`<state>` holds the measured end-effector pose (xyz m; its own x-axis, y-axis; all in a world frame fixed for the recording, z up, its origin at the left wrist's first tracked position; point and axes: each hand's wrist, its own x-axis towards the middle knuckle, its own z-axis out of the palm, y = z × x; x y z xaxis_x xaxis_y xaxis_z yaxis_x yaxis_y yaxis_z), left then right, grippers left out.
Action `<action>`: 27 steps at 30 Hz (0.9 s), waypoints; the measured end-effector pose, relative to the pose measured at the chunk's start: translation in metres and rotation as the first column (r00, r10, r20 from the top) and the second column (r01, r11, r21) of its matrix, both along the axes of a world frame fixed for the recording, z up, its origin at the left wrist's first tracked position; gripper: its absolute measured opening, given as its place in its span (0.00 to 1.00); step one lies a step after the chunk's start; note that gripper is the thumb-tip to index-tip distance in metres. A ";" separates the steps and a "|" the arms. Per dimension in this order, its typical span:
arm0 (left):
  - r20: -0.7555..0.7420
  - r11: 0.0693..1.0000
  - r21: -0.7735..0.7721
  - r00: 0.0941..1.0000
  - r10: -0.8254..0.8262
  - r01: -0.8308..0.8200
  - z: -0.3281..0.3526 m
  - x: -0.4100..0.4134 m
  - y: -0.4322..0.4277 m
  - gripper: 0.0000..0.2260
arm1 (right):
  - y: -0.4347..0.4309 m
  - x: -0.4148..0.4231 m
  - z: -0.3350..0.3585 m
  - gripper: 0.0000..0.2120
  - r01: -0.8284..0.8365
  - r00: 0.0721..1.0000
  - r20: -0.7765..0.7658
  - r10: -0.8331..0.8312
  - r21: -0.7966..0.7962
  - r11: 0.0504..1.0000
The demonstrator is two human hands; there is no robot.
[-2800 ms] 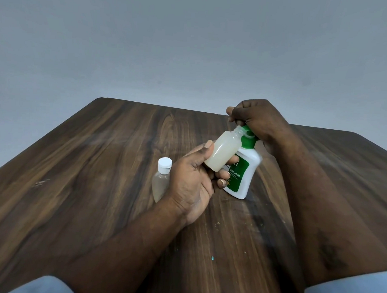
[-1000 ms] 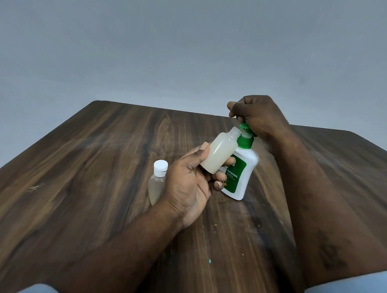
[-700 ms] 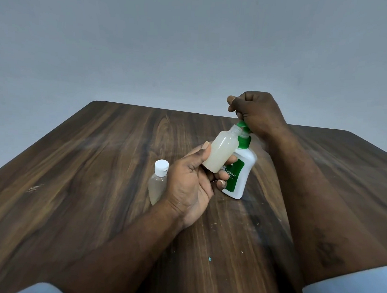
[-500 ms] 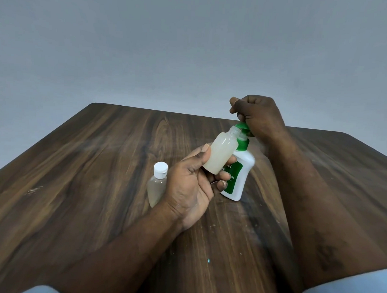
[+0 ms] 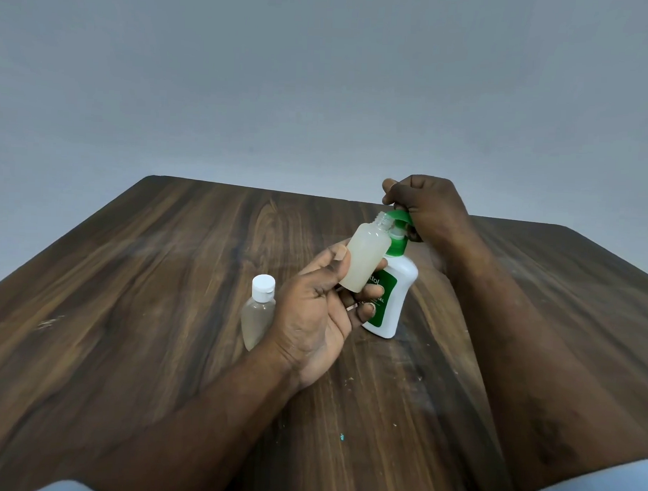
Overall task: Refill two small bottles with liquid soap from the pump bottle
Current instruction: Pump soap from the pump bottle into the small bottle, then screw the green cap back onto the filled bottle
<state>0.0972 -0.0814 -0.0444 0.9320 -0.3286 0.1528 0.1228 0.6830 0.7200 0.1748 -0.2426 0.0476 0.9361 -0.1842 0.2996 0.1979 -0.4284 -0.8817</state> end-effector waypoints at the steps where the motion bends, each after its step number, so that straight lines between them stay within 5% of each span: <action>1: 0.001 1.000 0.008 1.000 0.004 -0.004 -0.001 0.000 0.000 0.22 | -0.001 -0.001 0.000 0.18 0.000 1.000 0.002 0.000 -0.013 1.000; 12: -0.035 0.999 -0.020 0.999 0.027 -0.028 -0.004 0.000 -0.001 0.22 | -0.013 -0.009 -0.003 0.18 0.152 0.986 0.113 -0.125 -0.276 0.949; 27: -0.002 0.999 -0.021 0.999 0.039 -0.039 -0.002 -0.004 -0.003 0.17 | -0.040 -0.080 -0.033 0.15 0.236 0.969 0.151 -0.194 -0.359 0.903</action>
<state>0.0936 -0.0849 -0.0466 0.9444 -0.2885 0.1580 0.0964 0.7020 0.7056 0.0948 -0.2827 0.0150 0.8440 -0.2327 0.4833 0.1493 -0.7634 -0.6284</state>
